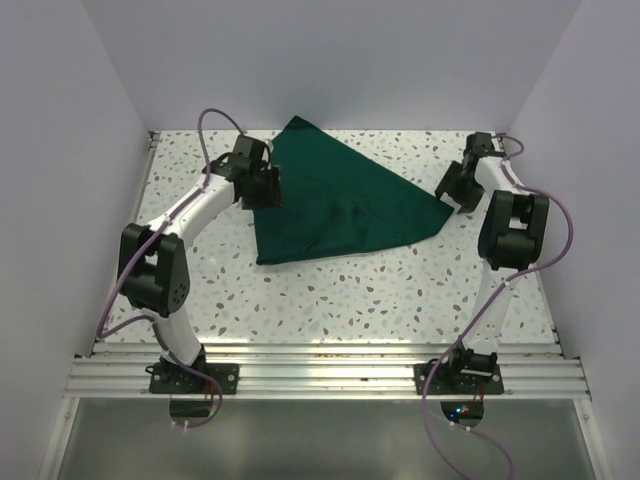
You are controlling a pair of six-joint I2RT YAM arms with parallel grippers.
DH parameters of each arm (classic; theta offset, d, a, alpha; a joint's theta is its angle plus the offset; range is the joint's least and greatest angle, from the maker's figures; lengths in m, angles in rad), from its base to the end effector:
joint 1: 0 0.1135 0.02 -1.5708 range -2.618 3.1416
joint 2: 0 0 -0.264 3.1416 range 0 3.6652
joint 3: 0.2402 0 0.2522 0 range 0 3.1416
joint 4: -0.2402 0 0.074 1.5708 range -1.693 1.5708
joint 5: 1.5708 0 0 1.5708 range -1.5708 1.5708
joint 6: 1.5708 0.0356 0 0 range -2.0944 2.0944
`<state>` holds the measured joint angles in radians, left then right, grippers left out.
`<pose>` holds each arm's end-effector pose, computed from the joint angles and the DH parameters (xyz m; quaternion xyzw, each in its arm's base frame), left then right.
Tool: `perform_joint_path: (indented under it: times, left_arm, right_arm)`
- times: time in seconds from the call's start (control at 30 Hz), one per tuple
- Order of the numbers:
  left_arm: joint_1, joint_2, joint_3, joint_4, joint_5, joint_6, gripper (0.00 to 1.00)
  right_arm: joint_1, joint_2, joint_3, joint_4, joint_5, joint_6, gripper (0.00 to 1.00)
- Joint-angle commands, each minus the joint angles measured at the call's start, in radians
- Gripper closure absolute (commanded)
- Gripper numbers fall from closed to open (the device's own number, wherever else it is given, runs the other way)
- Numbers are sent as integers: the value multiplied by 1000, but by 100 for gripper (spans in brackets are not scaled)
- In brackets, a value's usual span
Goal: Prepare the surgical pack
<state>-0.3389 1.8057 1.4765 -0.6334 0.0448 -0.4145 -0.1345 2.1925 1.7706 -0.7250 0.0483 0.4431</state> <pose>0.3722 -0.1329 0.2579 -0.0293 0.9534 -0.1300 0.2705 0.4624 -0.0643 0.1827 0.2832 0.9354 0.0090 0.2114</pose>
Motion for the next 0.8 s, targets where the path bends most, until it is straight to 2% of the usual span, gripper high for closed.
perform_joint_path:
  times: [0.0,0.23,0.27,0.33,0.37,0.43,0.6,0.77]
  left_arm:
    - [32,-91,-19,47,-10,31,41]
    - [61,-117,-33,34,-6,26,41]
    - [63,-117,-32,31,-10,26,41]
    - [69,-115,-22,20,-28,28,41]
    - [72,-114,-19,15,-34,26,41]
    - [87,-103,-7,-6,-40,13,41]
    - [123,-98,-8,-29,-40,-29,41]
    - [162,-69,-5,-66,-39,-53,41]
  right_arm:
    - [-8,21,-14,47,-47,-24,31]
    - [-31,49,-17,53,-116,-21,47]
    - [-31,49,-17,53,-125,-23,60]
    - [-31,46,-22,53,-140,-38,76]
    - [-31,43,-19,44,-142,-43,90]
    - [-31,18,-22,39,-163,-41,98]
    - [13,-112,-40,42,-179,-4,100]
    - [154,-191,91,-48,-220,-7,100]
